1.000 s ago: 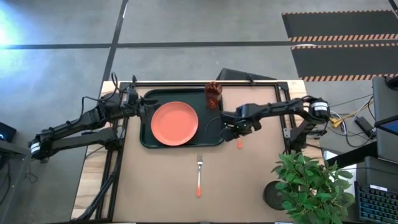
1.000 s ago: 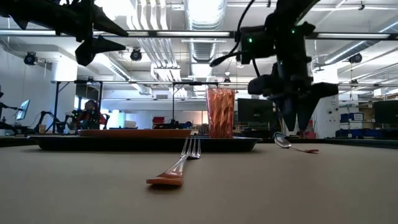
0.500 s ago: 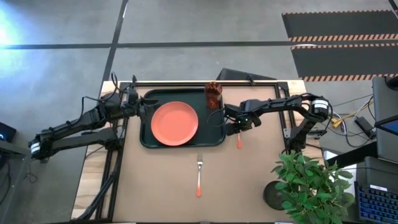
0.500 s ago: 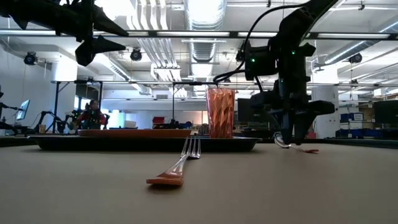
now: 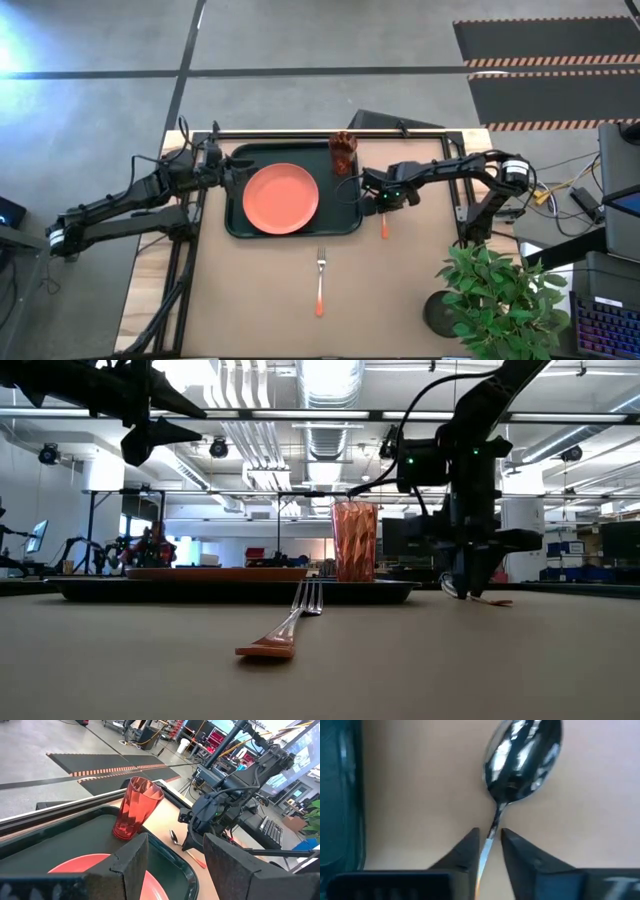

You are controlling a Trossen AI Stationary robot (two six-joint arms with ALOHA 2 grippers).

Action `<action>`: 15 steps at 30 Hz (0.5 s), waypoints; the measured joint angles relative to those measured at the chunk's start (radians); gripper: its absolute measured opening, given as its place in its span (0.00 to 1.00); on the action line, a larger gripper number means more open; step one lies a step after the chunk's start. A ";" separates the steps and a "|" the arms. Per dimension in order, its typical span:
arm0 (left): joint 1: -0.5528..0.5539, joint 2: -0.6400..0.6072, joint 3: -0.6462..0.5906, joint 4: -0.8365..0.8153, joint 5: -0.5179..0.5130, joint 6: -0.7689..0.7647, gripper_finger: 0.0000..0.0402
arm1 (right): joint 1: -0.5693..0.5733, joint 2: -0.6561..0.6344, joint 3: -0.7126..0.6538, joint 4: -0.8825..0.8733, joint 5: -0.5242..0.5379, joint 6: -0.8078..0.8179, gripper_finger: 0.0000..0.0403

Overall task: Pick and place plate/cup/fork/spoon on tray
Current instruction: Put the orange spoon beside the orange plate on the black tray

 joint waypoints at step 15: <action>0.000 -0.005 0.000 -0.001 0.001 0.002 0.43 | 0.037 -0.021 0.040 -0.016 0.076 0.078 0.02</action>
